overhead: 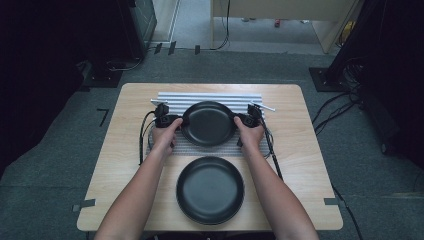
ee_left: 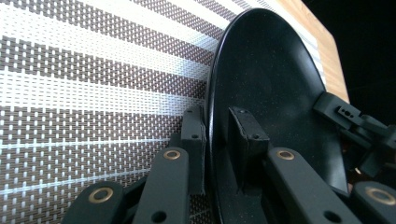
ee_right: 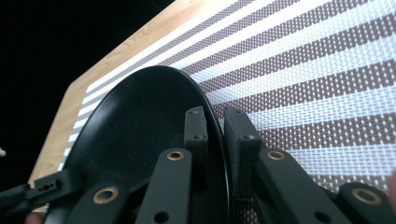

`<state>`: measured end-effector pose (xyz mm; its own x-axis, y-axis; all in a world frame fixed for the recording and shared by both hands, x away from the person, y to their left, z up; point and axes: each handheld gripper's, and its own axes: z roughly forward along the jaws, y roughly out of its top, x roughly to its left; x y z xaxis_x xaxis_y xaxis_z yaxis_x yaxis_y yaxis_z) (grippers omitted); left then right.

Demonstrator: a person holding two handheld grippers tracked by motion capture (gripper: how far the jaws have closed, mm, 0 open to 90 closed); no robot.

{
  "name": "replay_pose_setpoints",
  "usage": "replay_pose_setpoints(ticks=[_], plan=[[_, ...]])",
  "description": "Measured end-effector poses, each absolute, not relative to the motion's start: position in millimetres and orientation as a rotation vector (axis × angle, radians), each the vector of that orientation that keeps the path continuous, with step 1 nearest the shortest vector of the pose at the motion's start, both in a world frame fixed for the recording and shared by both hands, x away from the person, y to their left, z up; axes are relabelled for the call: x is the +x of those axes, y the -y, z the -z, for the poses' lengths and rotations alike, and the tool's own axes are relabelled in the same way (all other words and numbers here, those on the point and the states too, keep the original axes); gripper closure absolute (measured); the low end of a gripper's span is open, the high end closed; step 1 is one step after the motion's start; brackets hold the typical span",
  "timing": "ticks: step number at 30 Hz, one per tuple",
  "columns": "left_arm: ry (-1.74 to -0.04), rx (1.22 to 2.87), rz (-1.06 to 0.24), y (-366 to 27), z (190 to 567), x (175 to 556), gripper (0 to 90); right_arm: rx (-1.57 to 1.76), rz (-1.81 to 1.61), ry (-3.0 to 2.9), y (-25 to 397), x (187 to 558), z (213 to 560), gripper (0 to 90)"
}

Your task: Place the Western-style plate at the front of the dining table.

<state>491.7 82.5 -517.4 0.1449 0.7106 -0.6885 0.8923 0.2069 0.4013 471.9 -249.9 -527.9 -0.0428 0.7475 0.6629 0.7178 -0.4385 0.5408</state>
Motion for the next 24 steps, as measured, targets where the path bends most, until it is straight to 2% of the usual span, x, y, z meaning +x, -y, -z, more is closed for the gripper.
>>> replay_pose_setpoints(ticks=[3,4,12,15,18,24], plan=[[-1.585,1.544,0.271,-83,518,491,72.9,2.148,-1.525,-1.646,249,472,528,79.9],[-1.577,1.547,0.251,-83,516,490,67.5,2.125,-1.52,-1.636,249,471,526,72.7],[-1.523,1.616,0.069,-90,504,473,53.1,2.049,-1.511,-1.566,260,461,520,61.0],[-1.505,1.595,0.059,-99,501,465,49.8,2.011,-1.443,-1.571,266,452,518,61.0],[-1.491,1.609,-0.009,-108,498,452,42.8,1.977,-1.395,-1.596,273,442,516,59.0],[-1.461,1.646,-0.089,-112,492,436,38.6,1.941,-1.387,-1.597,281,428,514,56.1]])
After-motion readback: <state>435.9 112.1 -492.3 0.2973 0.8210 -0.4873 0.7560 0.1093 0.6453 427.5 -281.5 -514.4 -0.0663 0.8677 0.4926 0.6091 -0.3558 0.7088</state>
